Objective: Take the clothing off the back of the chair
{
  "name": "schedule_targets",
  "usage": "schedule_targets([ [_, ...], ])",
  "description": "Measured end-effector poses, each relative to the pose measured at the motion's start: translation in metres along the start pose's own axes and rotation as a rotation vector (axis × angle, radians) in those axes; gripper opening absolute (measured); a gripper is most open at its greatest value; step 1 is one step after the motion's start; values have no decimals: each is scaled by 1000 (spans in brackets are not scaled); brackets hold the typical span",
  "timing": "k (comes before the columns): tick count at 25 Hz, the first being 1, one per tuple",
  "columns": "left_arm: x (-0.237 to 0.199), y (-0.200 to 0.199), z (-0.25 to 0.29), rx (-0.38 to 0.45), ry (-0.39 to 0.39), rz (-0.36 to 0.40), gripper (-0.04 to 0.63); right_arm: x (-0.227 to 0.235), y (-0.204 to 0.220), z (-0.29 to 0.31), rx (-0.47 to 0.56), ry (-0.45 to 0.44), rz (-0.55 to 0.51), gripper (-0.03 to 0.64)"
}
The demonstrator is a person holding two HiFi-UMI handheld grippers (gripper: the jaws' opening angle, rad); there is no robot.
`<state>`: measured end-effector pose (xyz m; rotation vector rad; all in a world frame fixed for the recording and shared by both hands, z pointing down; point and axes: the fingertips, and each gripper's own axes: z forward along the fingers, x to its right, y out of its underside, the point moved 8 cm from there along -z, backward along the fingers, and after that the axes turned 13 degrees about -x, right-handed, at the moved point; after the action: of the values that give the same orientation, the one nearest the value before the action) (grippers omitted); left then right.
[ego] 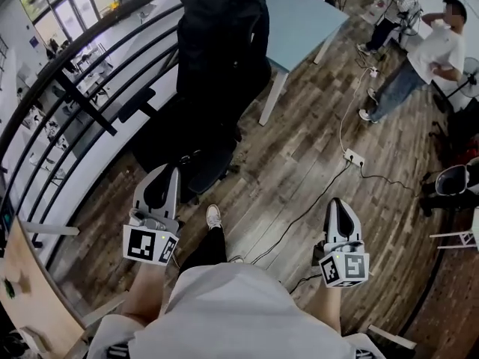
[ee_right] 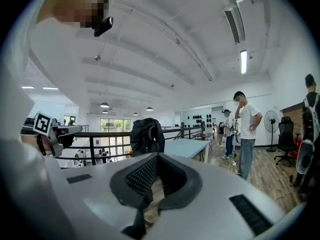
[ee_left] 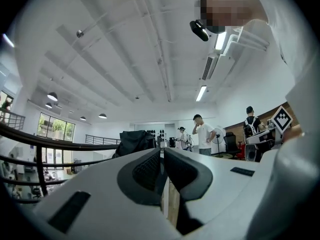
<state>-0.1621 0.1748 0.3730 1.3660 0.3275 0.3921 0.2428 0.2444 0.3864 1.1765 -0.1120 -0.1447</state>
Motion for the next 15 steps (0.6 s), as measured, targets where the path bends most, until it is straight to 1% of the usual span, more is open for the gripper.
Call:
schedule_targets([
  [2,-15,-8,25,15,13,3,43,0,-16,27,-2,4,-10,20],
  [5,-46,-18,58,19,22,3,43,-9,-49,71,18,-8,-56,20],
  [7,-66,-20,77,8,35,-13,43,-17,-70,99,24,-13,-74,20],
  [10,-93,-18,109,-19,70,-57,43,-35,-95,132,25,-29,-88,20],
  [12,-106,-19,131,-21,85,-77,43,-46,-105,152,23,-41,-106,20],
  [15,-115,-21,156,-15,98,-87,43,-52,-109,177,1,-58,-107,20],
])
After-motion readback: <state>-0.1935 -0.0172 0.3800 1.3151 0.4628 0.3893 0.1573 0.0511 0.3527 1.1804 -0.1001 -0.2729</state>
